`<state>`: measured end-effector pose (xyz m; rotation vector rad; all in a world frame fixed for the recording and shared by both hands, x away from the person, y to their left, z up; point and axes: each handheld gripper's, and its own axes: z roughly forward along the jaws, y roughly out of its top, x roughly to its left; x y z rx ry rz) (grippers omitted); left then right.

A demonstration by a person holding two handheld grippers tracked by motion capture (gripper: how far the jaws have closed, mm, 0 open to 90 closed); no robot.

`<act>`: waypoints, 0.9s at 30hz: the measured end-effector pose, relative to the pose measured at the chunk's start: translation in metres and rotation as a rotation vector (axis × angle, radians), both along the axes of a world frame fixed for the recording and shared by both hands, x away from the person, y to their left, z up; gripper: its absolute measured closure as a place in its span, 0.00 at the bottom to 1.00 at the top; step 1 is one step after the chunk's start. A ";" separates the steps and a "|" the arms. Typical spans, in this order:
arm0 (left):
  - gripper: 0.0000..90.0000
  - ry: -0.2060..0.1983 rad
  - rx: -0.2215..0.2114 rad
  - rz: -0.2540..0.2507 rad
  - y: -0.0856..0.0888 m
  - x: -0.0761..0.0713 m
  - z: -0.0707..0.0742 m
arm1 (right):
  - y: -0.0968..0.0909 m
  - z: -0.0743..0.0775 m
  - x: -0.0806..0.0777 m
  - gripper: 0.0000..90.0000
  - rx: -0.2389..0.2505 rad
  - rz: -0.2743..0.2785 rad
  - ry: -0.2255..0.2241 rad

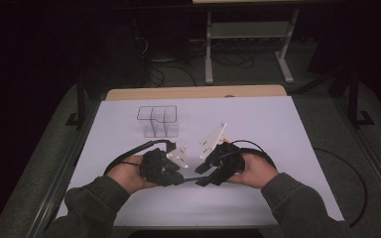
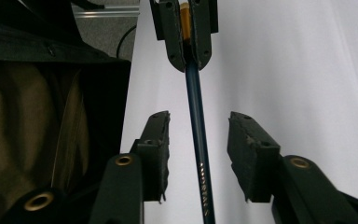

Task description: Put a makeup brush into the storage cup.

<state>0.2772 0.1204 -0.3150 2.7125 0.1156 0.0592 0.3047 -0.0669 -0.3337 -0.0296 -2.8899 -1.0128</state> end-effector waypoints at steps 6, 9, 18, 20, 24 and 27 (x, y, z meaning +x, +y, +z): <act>0.93 -0.004 0.005 -0.009 -0.004 -0.001 0.000 | 0.000 -0.001 -0.002 0.75 -0.017 0.012 0.017; 0.93 0.000 0.005 -0.012 -0.005 -0.001 0.000 | 0.000 -0.001 -0.003 0.77 -0.024 0.018 0.017; 0.93 -0.005 0.007 -0.025 -0.006 -0.002 0.003 | 0.003 -0.003 -0.003 0.82 -0.024 0.030 0.021; 0.93 -0.006 0.005 -0.026 -0.006 -0.002 0.003 | 0.003 -0.003 -0.003 0.84 -0.023 0.031 0.016; 0.93 -0.006 0.007 -0.029 -0.006 -0.002 0.003 | 0.002 -0.003 -0.004 0.88 -0.023 0.033 0.021; 0.93 -0.007 0.007 -0.030 -0.007 -0.002 0.004 | 0.002 -0.003 -0.003 0.89 -0.019 0.033 0.024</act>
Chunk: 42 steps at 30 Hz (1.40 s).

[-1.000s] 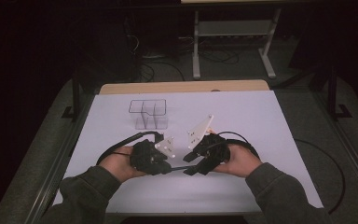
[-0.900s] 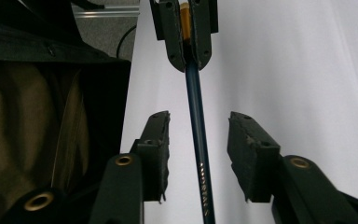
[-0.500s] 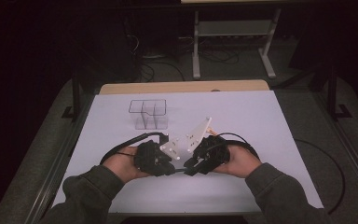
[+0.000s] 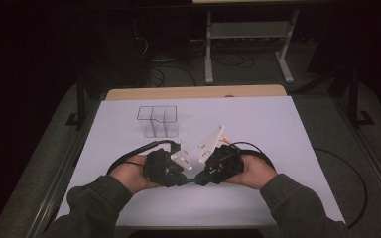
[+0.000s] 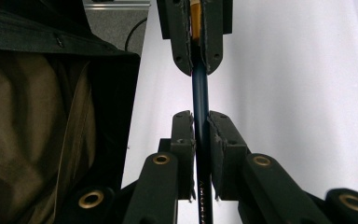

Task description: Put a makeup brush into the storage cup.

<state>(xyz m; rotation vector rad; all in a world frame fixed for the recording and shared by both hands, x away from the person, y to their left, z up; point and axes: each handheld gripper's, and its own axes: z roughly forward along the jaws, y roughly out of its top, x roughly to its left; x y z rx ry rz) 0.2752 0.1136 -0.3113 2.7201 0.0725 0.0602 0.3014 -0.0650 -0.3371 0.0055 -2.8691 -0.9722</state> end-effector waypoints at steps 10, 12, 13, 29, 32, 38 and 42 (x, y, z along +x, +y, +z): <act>0.93 -0.006 -0.001 -0.012 -0.002 -0.001 0.002 | 0.000 -0.002 0.000 0.91 0.000 0.007 -0.005; 0.93 -0.008 -0.001 -0.012 -0.003 -0.001 0.002 | 0.000 -0.003 0.001 0.92 0.004 0.007 0.001; 0.93 -0.008 -0.001 -0.012 -0.003 -0.001 0.001 | -0.001 -0.003 0.001 0.92 0.004 0.008 0.000; 0.89 0.022 -0.020 -0.019 0.000 0.002 -0.001 | -0.004 -0.008 0.000 0.93 0.010 0.005 0.000; 0.85 0.020 -0.024 -0.015 0.002 0.002 -0.001 | -0.007 -0.010 0.001 0.93 0.012 -0.001 0.000; 0.80 0.020 -0.055 0.007 0.008 0.003 0.000 | -0.013 -0.010 0.000 0.93 0.030 -0.015 -0.006; 0.79 0.026 -0.066 0.019 0.014 0.003 -0.002 | -0.018 -0.010 -0.001 0.93 0.040 -0.032 -0.006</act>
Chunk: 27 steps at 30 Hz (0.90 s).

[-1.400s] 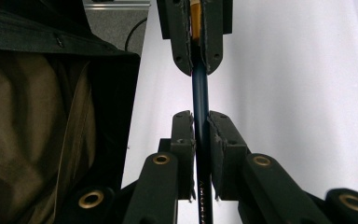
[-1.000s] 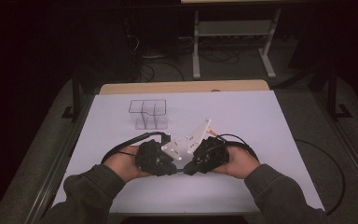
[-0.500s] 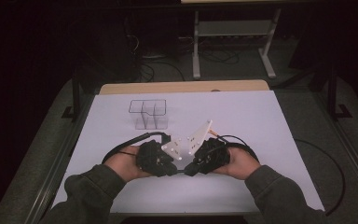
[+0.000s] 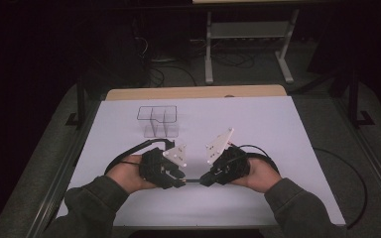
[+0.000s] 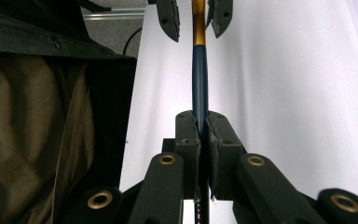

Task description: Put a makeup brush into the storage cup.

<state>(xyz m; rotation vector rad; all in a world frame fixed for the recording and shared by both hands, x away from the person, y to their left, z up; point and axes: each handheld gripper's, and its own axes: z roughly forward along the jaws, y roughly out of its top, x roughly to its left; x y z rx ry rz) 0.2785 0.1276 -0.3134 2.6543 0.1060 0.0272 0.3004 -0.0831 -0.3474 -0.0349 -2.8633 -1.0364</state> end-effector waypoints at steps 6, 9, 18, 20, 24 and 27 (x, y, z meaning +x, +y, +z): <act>0.78 0.002 -0.011 0.016 0.006 0.000 -0.002 | -0.006 -0.001 0.000 0.93 0.025 -0.006 -0.012; 0.78 0.003 -0.021 0.019 0.008 0.000 -0.003 | -0.008 -0.001 -0.001 0.93 0.037 -0.013 -0.010; 0.82 0.011 -0.019 0.029 0.009 0.000 -0.006 | -0.009 -0.003 -0.003 0.93 0.050 -0.011 -0.005; 0.86 0.013 -0.015 0.027 0.009 0.000 -0.006 | -0.009 -0.004 -0.003 0.93 0.052 -0.012 -0.008; 0.90 0.008 -0.001 0.014 0.008 0.000 -0.007 | -0.008 -0.004 -0.003 0.93 0.047 -0.009 -0.014; 0.91 0.004 0.014 0.002 0.006 0.000 -0.007 | -0.007 -0.005 -0.003 0.93 0.039 -0.007 -0.012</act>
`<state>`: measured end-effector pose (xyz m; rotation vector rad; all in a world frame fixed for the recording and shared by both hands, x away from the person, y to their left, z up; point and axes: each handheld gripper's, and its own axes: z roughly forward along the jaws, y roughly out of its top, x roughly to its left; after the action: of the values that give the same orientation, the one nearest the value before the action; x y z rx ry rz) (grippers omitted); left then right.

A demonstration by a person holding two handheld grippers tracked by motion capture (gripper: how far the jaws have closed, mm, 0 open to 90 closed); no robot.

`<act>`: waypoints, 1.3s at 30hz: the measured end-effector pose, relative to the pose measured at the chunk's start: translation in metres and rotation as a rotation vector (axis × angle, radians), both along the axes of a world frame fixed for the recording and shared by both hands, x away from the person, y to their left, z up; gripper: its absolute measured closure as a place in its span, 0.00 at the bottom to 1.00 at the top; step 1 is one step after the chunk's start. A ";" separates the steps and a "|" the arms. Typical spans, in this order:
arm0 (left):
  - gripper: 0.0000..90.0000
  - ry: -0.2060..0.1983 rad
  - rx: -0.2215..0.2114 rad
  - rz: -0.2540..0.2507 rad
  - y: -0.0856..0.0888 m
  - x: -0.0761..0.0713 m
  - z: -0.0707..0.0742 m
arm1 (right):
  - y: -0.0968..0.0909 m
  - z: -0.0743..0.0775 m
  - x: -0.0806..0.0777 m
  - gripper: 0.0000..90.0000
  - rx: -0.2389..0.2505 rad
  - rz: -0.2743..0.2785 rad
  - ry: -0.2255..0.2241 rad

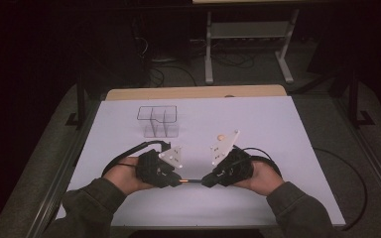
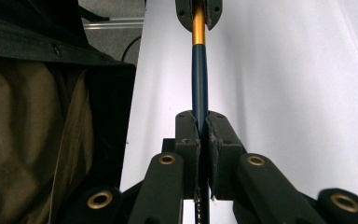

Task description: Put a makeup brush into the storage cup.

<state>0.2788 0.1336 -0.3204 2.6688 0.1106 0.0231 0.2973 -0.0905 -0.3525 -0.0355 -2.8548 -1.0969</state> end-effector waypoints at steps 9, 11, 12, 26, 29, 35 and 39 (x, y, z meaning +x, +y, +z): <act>0.93 -0.006 0.042 -0.016 -0.003 -0.001 0.000 | 0.006 -0.005 0.003 0.90 -0.031 0.015 0.005; 0.93 -0.008 0.041 -0.015 -0.004 -0.001 0.002 | 0.007 -0.004 0.004 0.87 -0.025 0.010 0.016; 0.93 -0.008 0.044 -0.016 -0.005 -0.002 0.003 | 0.008 -0.003 0.004 0.85 -0.025 0.012 0.014; 0.93 -0.017 0.054 -0.031 -0.010 -0.002 0.004 | 0.027 0.001 0.003 0.91 -0.038 0.045 0.005; 0.91 -0.016 0.038 -0.025 -0.008 -0.001 0.005 | 0.026 0.002 0.001 0.91 -0.031 0.037 -0.007; 0.91 -0.011 0.012 -0.026 -0.007 0.000 0.007 | 0.022 0.002 0.000 0.91 -0.006 0.031 -0.013; 0.91 -0.009 0.009 -0.025 -0.007 0.000 0.008 | 0.021 0.001 0.000 0.91 0.003 0.029 -0.017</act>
<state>0.2791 0.1263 -0.3125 2.6786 0.0745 0.0270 0.2973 -0.0697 -0.3515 0.0151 -2.8593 -1.1015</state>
